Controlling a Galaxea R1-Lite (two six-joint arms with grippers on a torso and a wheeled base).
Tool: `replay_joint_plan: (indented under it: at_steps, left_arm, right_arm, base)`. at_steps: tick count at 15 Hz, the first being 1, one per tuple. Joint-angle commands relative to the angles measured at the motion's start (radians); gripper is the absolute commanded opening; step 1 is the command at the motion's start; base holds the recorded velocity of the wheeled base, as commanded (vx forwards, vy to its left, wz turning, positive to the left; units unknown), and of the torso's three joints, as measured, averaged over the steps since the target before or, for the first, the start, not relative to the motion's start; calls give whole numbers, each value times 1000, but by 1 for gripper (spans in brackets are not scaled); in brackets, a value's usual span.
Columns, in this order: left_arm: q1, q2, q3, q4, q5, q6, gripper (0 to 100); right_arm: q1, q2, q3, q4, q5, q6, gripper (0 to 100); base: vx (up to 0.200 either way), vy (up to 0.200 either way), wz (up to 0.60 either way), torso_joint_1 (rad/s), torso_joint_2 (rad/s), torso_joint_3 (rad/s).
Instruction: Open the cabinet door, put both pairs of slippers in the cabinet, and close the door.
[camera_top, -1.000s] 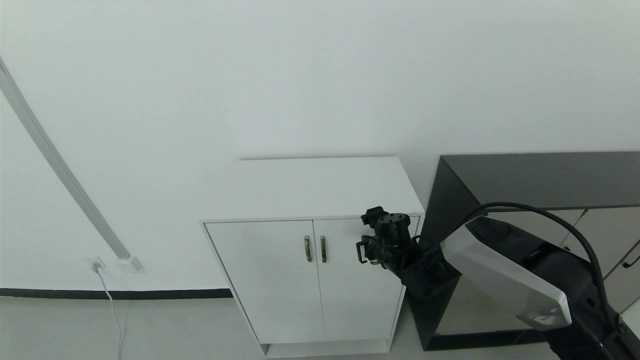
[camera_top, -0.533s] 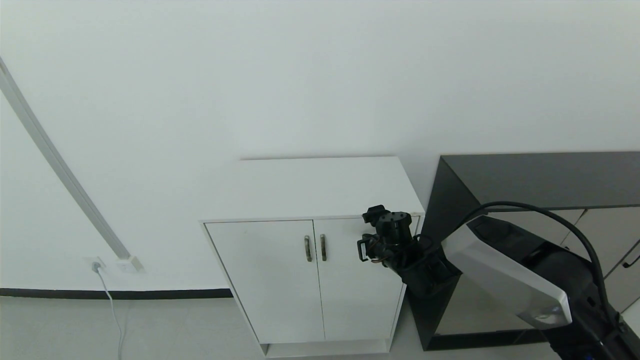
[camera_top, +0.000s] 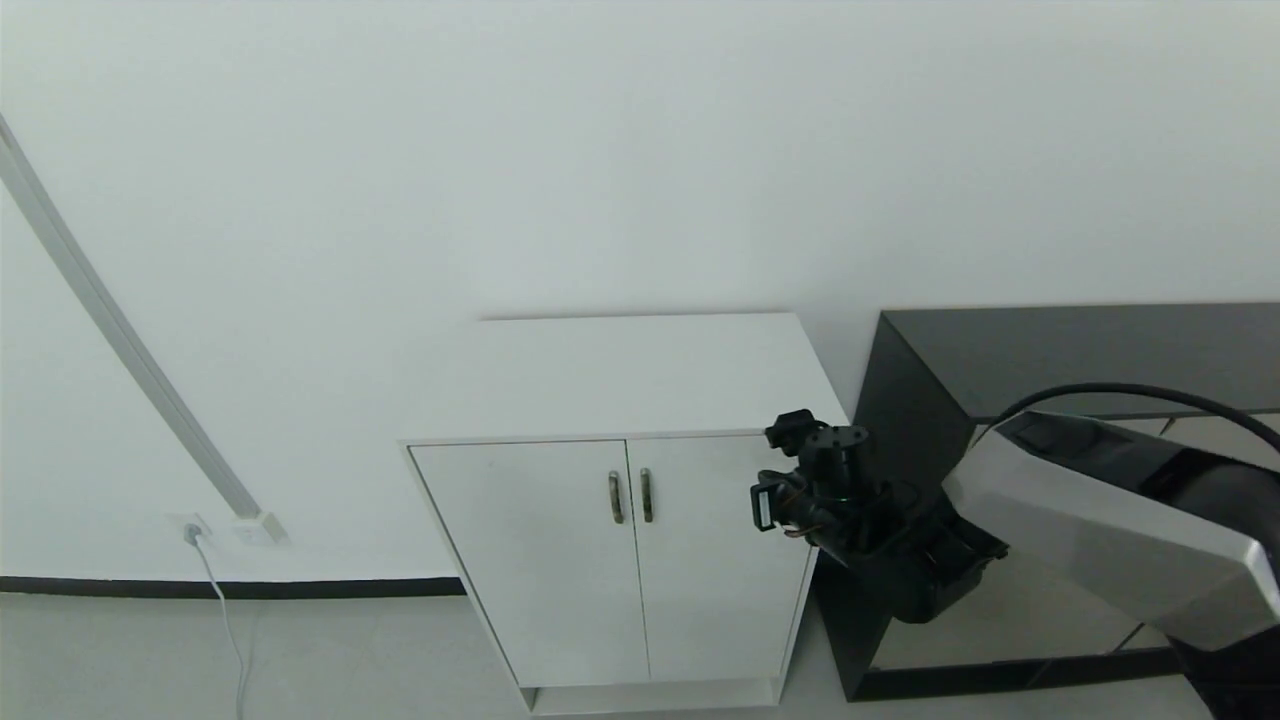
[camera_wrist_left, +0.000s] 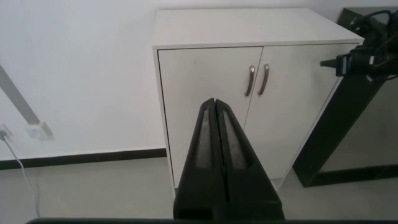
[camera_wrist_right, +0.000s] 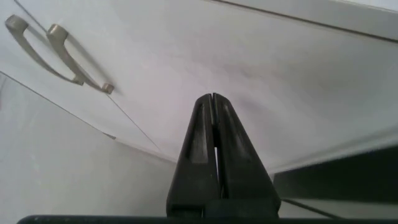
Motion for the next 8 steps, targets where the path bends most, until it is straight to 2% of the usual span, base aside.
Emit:
replay_joint_plan:
  at_steps: [1, 5, 8]
  left_arm:
    - [0, 1, 0, 0, 1, -1, 0]
    - [0, 1, 0, -2, 1, -2, 0]
    - [0, 1, 0, 0, 1, -2, 0]
  right_arm:
    - [-51, -121, 141, -45, -6, 0, 0]
    - [-179, -262, 360, -128, -10, -5, 0]
    - [-264, -372, 497, -143, -62, -6, 0]
  base:
    - [0, 0, 0, 0, 0, 0]
    - [0, 0, 0, 0, 0, 0]
    - [0, 0, 0, 0, 0, 0]
